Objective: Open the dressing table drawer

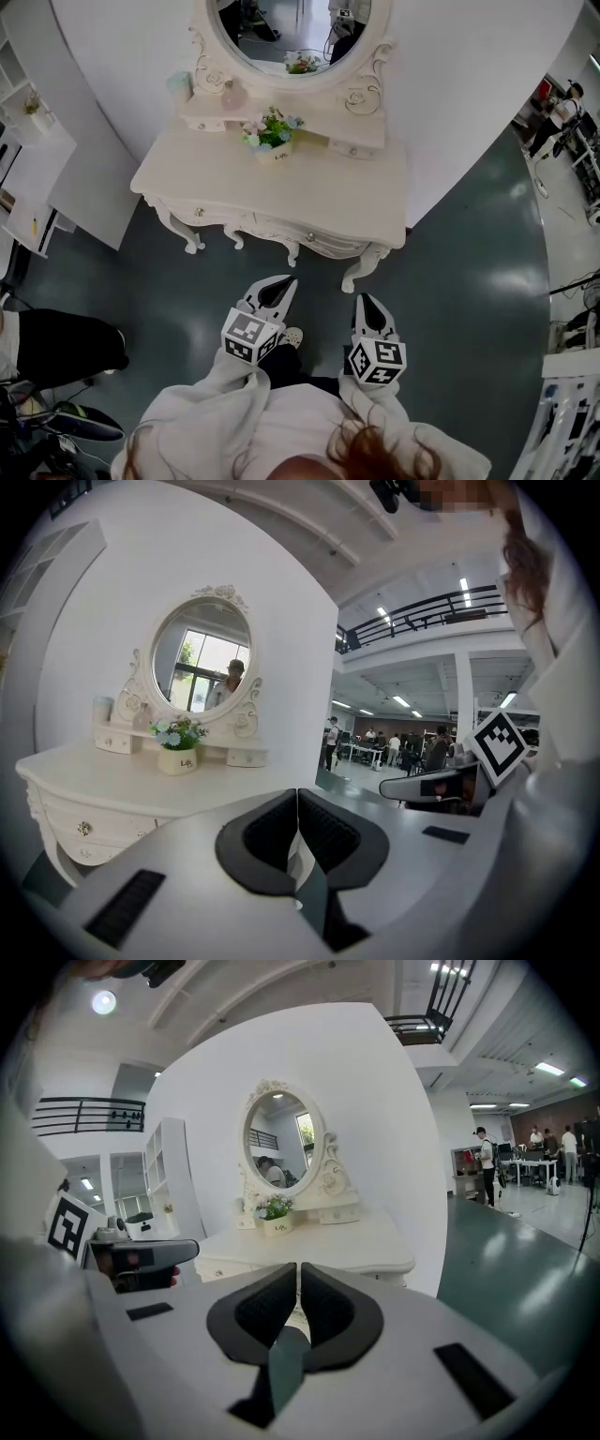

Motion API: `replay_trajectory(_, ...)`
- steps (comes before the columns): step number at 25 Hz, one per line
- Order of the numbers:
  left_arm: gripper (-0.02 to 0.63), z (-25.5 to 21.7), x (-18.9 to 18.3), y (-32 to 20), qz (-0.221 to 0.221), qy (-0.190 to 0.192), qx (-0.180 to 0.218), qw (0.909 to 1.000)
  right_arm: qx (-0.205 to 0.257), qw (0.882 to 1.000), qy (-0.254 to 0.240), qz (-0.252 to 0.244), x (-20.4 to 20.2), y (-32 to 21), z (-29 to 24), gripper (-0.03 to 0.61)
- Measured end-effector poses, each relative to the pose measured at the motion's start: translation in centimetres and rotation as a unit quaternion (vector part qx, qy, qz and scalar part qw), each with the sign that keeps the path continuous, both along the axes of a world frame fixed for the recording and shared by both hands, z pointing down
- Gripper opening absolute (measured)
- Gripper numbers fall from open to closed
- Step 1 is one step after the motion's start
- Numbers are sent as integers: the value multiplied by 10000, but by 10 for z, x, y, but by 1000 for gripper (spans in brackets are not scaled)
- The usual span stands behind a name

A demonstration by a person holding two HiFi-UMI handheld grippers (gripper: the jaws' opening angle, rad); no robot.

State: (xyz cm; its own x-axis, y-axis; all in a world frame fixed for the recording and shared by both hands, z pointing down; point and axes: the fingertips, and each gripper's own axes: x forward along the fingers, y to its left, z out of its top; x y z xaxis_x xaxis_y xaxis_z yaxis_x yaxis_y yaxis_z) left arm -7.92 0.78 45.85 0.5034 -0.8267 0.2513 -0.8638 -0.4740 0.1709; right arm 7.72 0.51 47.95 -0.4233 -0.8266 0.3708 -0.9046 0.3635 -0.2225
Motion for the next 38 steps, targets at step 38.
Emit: replay_trajectory(38,18,22,3,-233,723,-63,-227,9971,-277,9982,26,526,0,-218,20,40)
